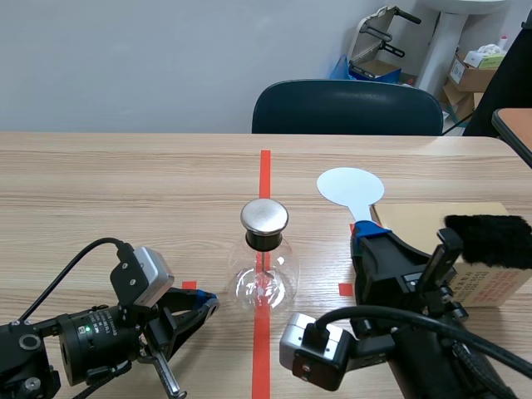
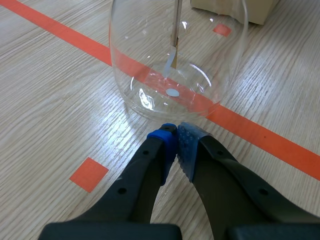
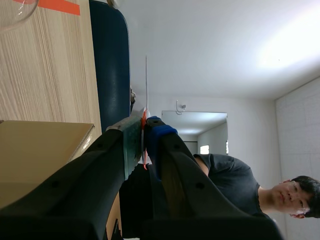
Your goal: Do the electroscope experiment
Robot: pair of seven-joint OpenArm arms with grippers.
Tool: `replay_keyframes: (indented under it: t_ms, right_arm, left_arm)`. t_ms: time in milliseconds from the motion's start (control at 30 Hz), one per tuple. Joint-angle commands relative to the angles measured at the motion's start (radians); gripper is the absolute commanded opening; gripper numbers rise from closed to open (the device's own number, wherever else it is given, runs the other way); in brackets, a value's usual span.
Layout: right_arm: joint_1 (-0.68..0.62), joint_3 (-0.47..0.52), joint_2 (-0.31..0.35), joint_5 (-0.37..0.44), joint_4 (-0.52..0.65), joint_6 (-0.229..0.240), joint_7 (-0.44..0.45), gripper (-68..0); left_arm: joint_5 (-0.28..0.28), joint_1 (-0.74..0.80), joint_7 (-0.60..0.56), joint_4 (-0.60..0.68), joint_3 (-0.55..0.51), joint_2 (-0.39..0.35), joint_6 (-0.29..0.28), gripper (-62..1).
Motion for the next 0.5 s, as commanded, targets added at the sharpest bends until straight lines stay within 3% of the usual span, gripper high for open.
replay_keyframes:
  t_ms: [0,200,467]
  right_arm:
    - [0.012,0.003,0.003,-0.002,0.009,-0.014,-0.005,-66.0]
    - [0.012,0.003,0.003,-0.002,0.009,-0.014,-0.005,-66.0]
    - [0.012,0.003,0.003,-0.002,0.009,-0.014,-0.005,-66.0]
  left_arm:
    - [-0.006,-0.008,-0.018,0.013,-0.003,0.005,-0.002,-57.3]
    - [-0.007,-0.018,-0.025,0.013,-0.006,0.005,0.001,-57.3]
    - [-0.007,-0.028,-0.026,0.013,-0.012,0.005,0.048,-57.3]
